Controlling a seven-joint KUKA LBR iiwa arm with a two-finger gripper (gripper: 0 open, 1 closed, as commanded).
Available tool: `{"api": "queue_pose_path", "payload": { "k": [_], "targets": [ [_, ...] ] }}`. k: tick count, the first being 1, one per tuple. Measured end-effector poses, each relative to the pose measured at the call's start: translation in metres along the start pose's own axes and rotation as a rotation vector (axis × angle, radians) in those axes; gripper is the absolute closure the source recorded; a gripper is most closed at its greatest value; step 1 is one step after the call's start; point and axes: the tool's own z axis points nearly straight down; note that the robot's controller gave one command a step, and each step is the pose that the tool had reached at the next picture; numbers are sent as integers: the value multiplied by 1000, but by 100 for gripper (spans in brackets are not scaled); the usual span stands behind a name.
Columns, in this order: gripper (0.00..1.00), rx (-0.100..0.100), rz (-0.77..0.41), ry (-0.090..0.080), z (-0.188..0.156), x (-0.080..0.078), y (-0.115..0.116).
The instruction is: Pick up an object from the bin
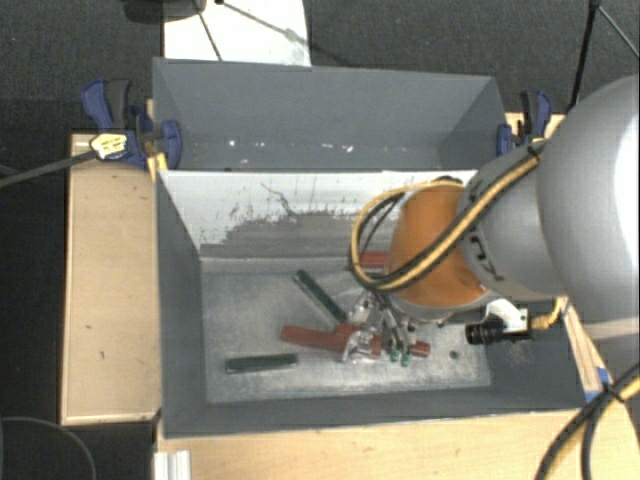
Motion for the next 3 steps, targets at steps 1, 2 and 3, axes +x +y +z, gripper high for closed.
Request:
{"api": "queue_pose_path", "payload": {
  "k": [1, 2, 3],
  "targets": [
    [100, 1, -1, 8, -13, 2, 0],
    [100, 2, -3, 14, -29, 3, 0],
    [100, 1, -4, 12, -51, 3, 0]
  ]
}}
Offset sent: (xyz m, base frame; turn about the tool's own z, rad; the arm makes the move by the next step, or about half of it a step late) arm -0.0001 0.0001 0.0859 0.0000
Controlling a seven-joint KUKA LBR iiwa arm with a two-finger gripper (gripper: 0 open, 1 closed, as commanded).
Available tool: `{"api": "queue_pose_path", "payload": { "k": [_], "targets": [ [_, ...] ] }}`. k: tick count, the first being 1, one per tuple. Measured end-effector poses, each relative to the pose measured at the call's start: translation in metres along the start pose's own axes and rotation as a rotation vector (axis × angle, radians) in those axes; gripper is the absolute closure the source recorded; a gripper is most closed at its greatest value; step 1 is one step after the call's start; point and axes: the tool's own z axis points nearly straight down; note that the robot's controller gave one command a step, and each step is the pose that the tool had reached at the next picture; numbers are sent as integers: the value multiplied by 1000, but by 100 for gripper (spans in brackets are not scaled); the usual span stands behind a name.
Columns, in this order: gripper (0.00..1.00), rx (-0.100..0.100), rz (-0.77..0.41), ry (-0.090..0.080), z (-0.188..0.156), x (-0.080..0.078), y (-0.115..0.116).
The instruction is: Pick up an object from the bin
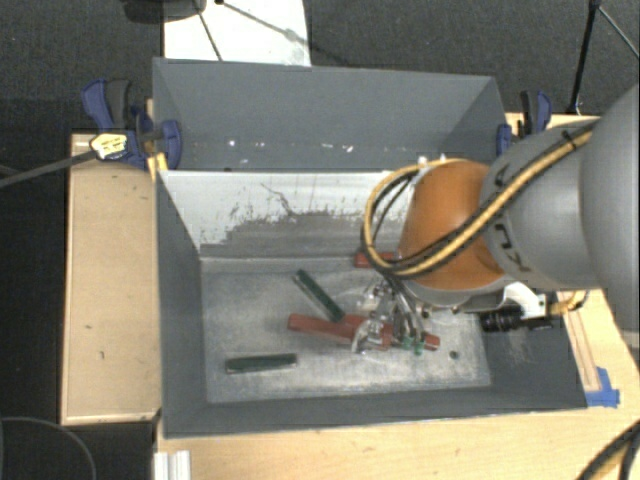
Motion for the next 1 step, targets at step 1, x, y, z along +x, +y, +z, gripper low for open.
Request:
{"api": "queue_pose_path", "payload": {
  "k": [1],
  "targets": [
    [100, -3, -2, -7, -14, -1, 1]
  ]
}}
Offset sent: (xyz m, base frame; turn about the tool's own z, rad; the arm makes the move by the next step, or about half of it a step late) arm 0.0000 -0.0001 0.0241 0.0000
